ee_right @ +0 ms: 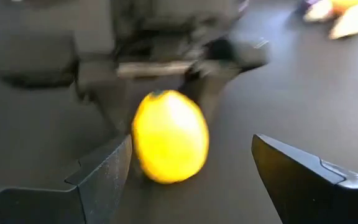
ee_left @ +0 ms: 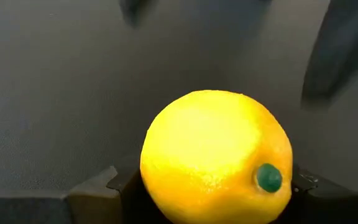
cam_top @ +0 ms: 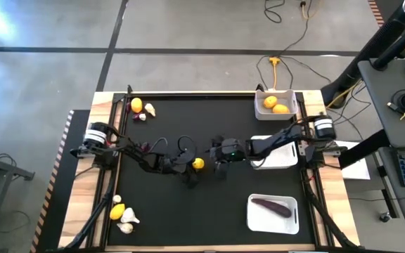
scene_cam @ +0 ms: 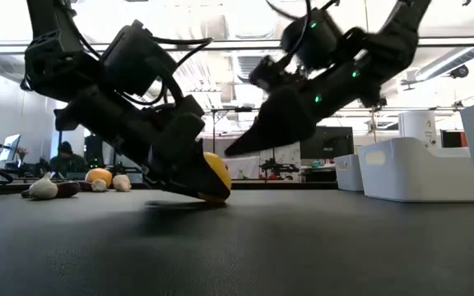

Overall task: Sort produce into baskets
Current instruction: Put the lemon into the gray bin

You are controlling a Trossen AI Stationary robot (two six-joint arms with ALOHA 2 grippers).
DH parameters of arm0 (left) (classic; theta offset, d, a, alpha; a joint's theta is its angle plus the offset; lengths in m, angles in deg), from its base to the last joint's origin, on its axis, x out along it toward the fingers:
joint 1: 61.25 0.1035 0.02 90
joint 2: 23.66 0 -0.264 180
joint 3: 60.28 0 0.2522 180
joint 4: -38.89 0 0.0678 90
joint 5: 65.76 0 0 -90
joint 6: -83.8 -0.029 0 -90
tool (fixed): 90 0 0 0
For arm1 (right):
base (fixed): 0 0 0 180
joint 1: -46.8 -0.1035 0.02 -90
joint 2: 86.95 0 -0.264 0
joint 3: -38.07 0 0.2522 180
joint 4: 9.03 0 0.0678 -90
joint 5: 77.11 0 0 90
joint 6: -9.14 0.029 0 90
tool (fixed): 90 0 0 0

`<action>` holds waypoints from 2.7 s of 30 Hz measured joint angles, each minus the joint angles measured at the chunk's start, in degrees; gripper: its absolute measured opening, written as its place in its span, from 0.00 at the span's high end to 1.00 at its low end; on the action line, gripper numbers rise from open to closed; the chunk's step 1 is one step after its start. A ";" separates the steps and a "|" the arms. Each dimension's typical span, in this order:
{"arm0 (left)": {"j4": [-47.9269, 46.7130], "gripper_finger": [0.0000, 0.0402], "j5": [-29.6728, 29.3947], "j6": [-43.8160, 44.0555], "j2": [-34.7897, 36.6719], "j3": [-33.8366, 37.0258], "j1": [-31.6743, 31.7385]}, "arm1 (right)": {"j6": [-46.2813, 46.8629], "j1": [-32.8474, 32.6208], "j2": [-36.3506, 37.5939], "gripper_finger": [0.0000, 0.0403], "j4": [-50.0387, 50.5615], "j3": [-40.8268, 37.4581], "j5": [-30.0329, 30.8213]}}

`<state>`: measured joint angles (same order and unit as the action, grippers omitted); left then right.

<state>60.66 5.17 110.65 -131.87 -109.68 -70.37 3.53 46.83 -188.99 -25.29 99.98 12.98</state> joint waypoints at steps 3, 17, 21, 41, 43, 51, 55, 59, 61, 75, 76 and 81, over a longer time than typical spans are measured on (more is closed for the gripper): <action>-0.27 0.49 0.06 0.01 0.11 0.07 0.00 | -0.25 -0.02 -2.93 0.21 -0.24 2.29 -0.46; -1.16 0.49 0.16 -3.02 0.13 -0.72 -0.04 | -0.65 0.02 -5.00 0.46 -0.35 4.16 -3.90; -1.87 0.49 0.21 -4.82 0.07 -1.47 -0.07 | -1.26 0.07 -5.68 0.49 -1.17 4.16 -5.65; -2.07 0.53 0.06 -7.57 0.20 -2.27 -0.28 | -2.11 0.02 -8.87 0.46 -2.07 5.36 -6.31; -2.16 0.51 0.10 -6.53 0.24 -2.13 -0.29 | -2.09 0.02 -8.87 0.46 -2.05 5.36 -6.31; -4.65 0.34 1.39 -5.49 0.54 -2.44 -0.33 | -2.11 -0.02 -9.09 0.45 -2.41 5.56 -5.82; -7.81 0.32 4.57 -6.15 0.79 -2.87 -0.22 | -2.15 -0.02 -9.09 0.45 -2.25 5.56 -5.72; -12.55 0.32 5.12 -5.97 1.20 -3.67 -0.26 | -2.75 -0.02 -9.09 0.45 -1.98 5.56 -5.93; -14.21 0.32 5.45 -5.94 1.77 -3.80 -0.35 | -2.98 -0.02 -9.09 0.45 -1.84 5.53 -6.08; -34.69 0.32 6.92 -3.88 13.12 -2.96 -3.01 | -2.37 0.13 -9.09 0.38 0.83 5.32 -3.86; -35.23 0.32 5.33 -3.11 13.47 -2.72 -3.35 | -2.61 0.05 -9.21 0.37 1.76 5.13 -3.40; -33.42 0.32 -2.07 -1.65 12.63 -2.09 -3.45 | -2.85 -0.02 -9.33 0.30 0.74 5.23 -2.99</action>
<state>27.24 3.10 109.00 -119.24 -111.77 -73.82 0.67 46.81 -198.32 -24.55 105.22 9.99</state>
